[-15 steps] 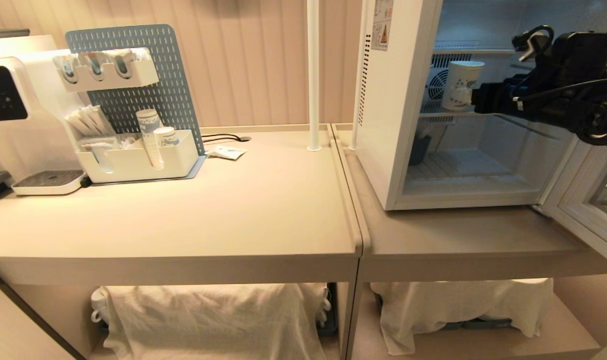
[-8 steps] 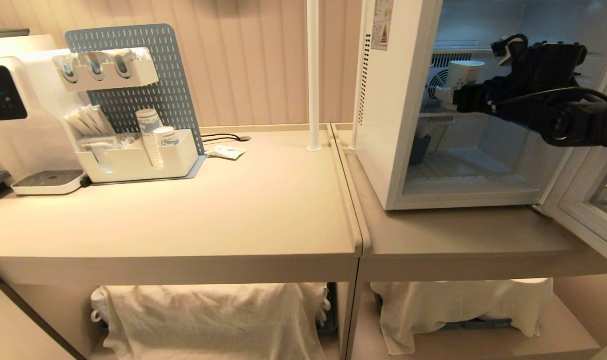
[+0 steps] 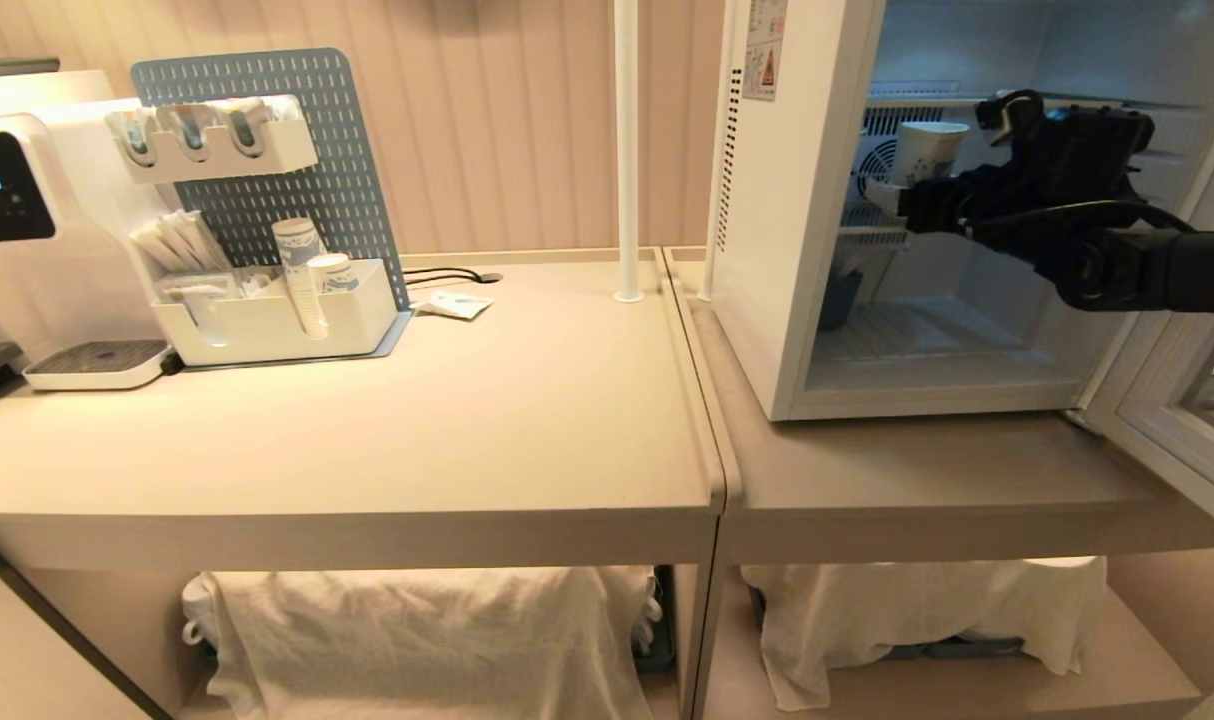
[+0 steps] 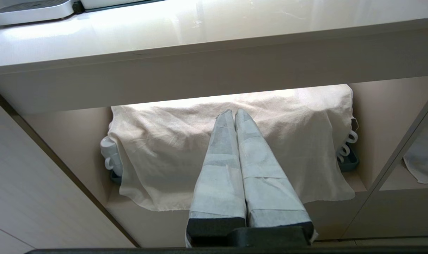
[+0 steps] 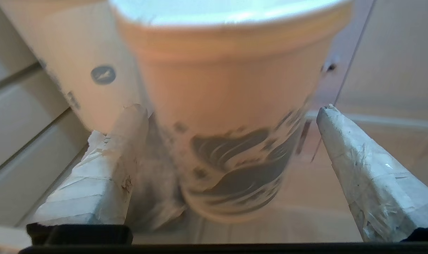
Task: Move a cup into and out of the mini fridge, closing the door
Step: Take the paper cup out of the freezer
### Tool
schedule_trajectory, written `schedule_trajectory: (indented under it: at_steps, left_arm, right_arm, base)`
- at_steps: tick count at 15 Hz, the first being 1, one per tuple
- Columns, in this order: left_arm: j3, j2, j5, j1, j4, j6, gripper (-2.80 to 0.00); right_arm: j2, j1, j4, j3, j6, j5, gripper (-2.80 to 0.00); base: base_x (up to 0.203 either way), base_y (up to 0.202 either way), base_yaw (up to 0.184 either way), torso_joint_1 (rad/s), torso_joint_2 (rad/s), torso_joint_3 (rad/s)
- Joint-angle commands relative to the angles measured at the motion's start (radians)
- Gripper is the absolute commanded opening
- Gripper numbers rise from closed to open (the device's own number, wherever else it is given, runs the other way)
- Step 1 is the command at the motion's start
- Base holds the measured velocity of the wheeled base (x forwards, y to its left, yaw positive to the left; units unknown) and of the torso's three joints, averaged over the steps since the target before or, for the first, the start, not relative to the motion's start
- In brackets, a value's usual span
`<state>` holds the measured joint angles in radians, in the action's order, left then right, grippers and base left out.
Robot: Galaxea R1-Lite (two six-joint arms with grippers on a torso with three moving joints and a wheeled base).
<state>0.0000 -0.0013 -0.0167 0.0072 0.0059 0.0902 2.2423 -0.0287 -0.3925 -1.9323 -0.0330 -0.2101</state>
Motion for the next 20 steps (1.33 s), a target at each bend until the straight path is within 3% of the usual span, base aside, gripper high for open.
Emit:
schedule_trajectory:
  at_steps: [1, 12, 20]
  left_arm:
    - [0.0, 0.001, 0.0, 0.0, 0.0, 0.0, -2.8]
    - [0.0, 0.001, 0.0, 0.0, 0.0, 0.0, -2.8]
    - [0.0, 0.001, 0.0, 0.0, 0.0, 0.0, -2.8]
  right_arm:
    - [0.006, -0.002, -0.011, 0.0, -0.005, -0.003, -2.8]
    - [-0.055, -0.002, 0.019, 0.035, -0.003, -0.002, -2.8]
    - [-0.548, -0.011, 0.522, 0.341, -0.089, 0.006, -2.8]
  base:
    - [0.0, 0.0, 0.0, 0.0, 0.0, 0.0]
    - [0.0, 0.0, 0.0, 0.0, 0.0, 0.0]
    - [0.0, 0.0, 0.0, 0.0, 0.0, 0.0]
